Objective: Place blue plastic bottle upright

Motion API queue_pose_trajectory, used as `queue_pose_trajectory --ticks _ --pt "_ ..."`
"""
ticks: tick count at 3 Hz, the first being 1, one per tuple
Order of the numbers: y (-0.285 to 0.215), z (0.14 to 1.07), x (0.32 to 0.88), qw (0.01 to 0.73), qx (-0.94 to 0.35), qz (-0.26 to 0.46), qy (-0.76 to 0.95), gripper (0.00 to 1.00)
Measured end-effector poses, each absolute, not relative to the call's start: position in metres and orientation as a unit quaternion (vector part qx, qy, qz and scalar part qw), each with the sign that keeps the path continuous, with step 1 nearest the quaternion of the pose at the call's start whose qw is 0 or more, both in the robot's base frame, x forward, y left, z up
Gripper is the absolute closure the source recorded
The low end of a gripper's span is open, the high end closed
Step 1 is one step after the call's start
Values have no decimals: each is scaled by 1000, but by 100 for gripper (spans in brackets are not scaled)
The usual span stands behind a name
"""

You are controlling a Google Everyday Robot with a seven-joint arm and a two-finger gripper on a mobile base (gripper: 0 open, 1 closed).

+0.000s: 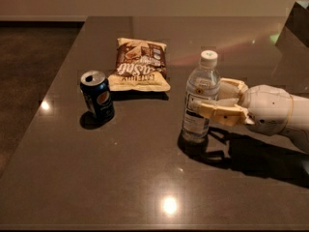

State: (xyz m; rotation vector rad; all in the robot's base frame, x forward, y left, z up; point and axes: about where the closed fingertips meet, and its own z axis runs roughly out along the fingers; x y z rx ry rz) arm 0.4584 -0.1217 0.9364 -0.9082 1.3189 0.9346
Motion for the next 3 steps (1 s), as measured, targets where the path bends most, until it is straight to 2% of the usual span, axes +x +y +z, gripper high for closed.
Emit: queue_pose_trajectory --ticks 1,2,3 --pt "-122 932 457 606 -392 396 567 12" --pt "-121 929 455 616 -391 390 562 0" --pt "-121 929 455 616 -391 390 562 0"
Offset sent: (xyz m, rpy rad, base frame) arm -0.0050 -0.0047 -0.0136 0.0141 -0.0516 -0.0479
